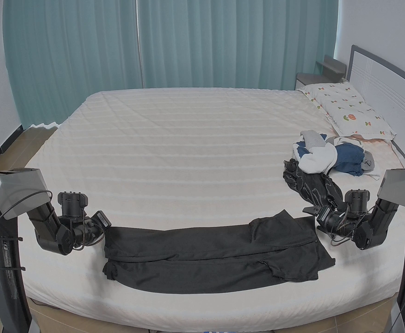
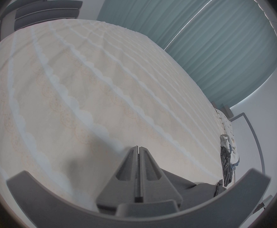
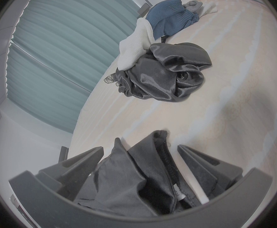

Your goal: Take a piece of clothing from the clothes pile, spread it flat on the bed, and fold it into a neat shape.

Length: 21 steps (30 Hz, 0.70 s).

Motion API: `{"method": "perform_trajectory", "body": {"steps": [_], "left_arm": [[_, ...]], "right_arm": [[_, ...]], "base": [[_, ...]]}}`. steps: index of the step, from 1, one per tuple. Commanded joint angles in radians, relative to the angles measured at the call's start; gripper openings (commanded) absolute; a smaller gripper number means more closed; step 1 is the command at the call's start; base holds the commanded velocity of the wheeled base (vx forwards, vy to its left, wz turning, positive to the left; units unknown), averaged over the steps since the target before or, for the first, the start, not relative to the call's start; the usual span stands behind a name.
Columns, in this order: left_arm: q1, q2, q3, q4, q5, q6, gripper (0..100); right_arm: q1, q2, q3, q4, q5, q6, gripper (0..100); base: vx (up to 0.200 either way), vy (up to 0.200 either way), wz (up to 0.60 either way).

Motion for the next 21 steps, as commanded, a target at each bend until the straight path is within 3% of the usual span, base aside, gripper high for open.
{"method": "perform_trajectory", "body": {"steps": [1, 7, 21], "left_arm": [[0.003, 0.003, -0.004, 0.000, 0.000, 0.000, 0], [0.006, 0.003, -0.006, 0.000, 0.000, -0.002, 0], [0.020, 0.009, -0.023, -0.003, -0.001, -0.033, 0]], "right_arm": [[0.002, 0.027, -0.025, -0.001, -0.012, -0.001, 0], [0.004, 0.050, -0.057, 0.008, -0.055, -0.007, 0], [-0.019, 0.062, -0.109, -0.031, -0.055, 0.007, 0]], "base": [[0.000, 0.000, 0.00], [0.000, 0.000, 0.00], [0.000, 0.000, 0.00]]}}
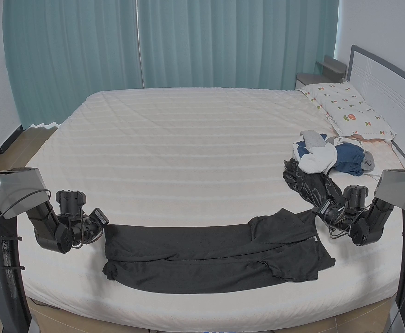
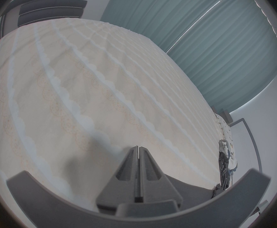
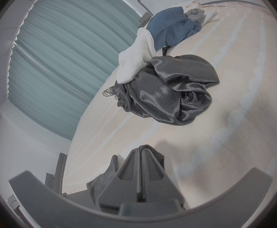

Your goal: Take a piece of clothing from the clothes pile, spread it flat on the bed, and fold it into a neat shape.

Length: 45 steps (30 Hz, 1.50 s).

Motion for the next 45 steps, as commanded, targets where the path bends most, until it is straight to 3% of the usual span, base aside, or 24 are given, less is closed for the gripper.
{"method": "perform_trajectory", "body": {"steps": [1, 21, 22, 31, 37, 41, 45], "left_arm": [[0.006, 0.013, -0.012, -0.002, 0.002, -0.002, 0], [0.008, 0.026, -0.018, -0.002, 0.000, 0.006, 0], [0.008, 0.026, -0.018, -0.002, 0.000, 0.006, 100], [0.008, 0.026, -0.020, -0.002, -0.001, 0.003, 100], [0.009, 0.018, -0.009, -0.002, -0.004, -0.003, 100], [0.011, 0.018, -0.008, -0.002, -0.004, -0.003, 100], [0.011, 0.018, -0.008, -0.002, -0.004, -0.003, 100]], "right_arm": [[-0.008, 0.012, -0.002, -0.033, -0.001, 0.018, 0], [-0.008, 0.058, 0.002, -0.084, -0.002, 0.021, 0], [-0.008, 0.058, 0.000, -0.084, -0.002, 0.021, 100], [-0.011, -0.017, 0.095, -0.187, 0.002, 0.010, 100], [0.015, -0.077, 0.169, -0.207, 0.024, -0.109, 100], [0.057, -0.128, 0.206, -0.187, 0.123, -0.198, 100], [0.087, -0.112, 0.186, -0.141, 0.136, -0.244, 100]], "base": [[0.000, 0.000, 0.00], [0.000, 0.000, 0.00], [0.000, 0.000, 0.00], [0.000, 0.000, 0.00], [0.000, 0.000, 0.00], [0.000, 0.000, 0.00], [0.000, 0.000, 0.00]]}}
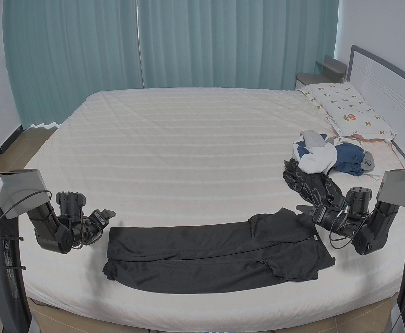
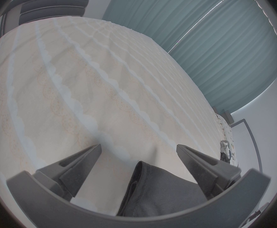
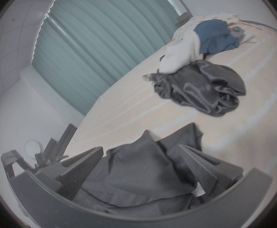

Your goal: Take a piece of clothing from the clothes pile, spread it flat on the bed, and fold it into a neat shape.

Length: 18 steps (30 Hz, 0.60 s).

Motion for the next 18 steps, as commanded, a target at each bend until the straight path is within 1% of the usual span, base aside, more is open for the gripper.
{"method": "perform_trajectory", "body": {"steps": [1, 6, 10, 18], "left_arm": [[0.002, -0.003, 0.002, 0.000, 0.000, -0.001, 100], [0.002, -0.002, 0.002, 0.000, 0.001, -0.001, 100], [0.000, -0.002, 0.002, 0.000, 0.001, 0.001, 100], [0.000, 0.000, 0.002, 0.000, 0.003, 0.004, 100]], "right_arm": [[0.039, -0.013, -0.012, 0.054, 0.017, -0.045, 100], [0.055, 0.058, -0.081, 0.094, 0.020, -0.093, 100], [0.064, 0.093, -0.119, 0.094, 0.020, -0.096, 100], [0.053, 0.096, -0.125, 0.101, 0.019, -0.098, 100]], "base": [[0.000, 0.000, 0.00], [0.000, 0.000, 0.00], [0.000, 0.000, 0.00], [0.000, 0.000, 0.00]]}}
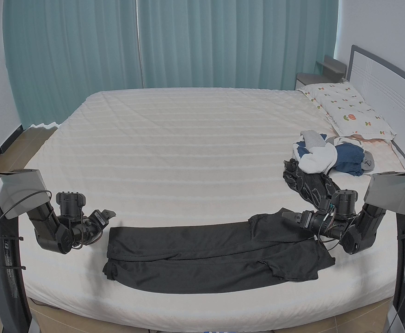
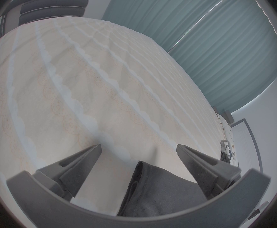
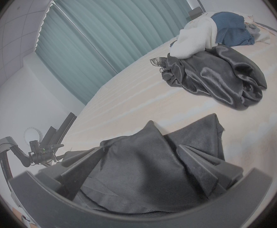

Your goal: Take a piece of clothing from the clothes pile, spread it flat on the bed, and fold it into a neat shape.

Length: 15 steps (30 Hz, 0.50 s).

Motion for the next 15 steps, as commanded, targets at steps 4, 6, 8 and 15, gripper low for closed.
{"method": "perform_trajectory", "body": {"steps": [4, 6, 8, 15], "left_arm": [[0.000, 0.002, 0.000, 0.000, 0.001, 0.002, 100], [0.000, 0.001, 0.000, 0.000, 0.001, 0.002, 100], [0.000, 0.002, 0.000, 0.000, -0.001, 0.002, 100], [0.000, 0.001, 0.002, 0.000, -0.001, 0.000, 100]], "right_arm": [[-0.012, 0.015, 0.004, 0.023, 0.000, -0.006, 100], [-0.012, 0.013, 0.014, 0.025, 0.000, -0.018, 100], [-0.013, 0.015, 0.023, 0.025, 0.000, -0.039, 0], [-0.033, -0.002, 0.069, 0.019, -0.001, -0.065, 0]], "base": [[0.000, 0.000, 0.00], [0.000, 0.000, 0.00], [0.000, 0.000, 0.00], [0.000, 0.000, 0.00]]}}
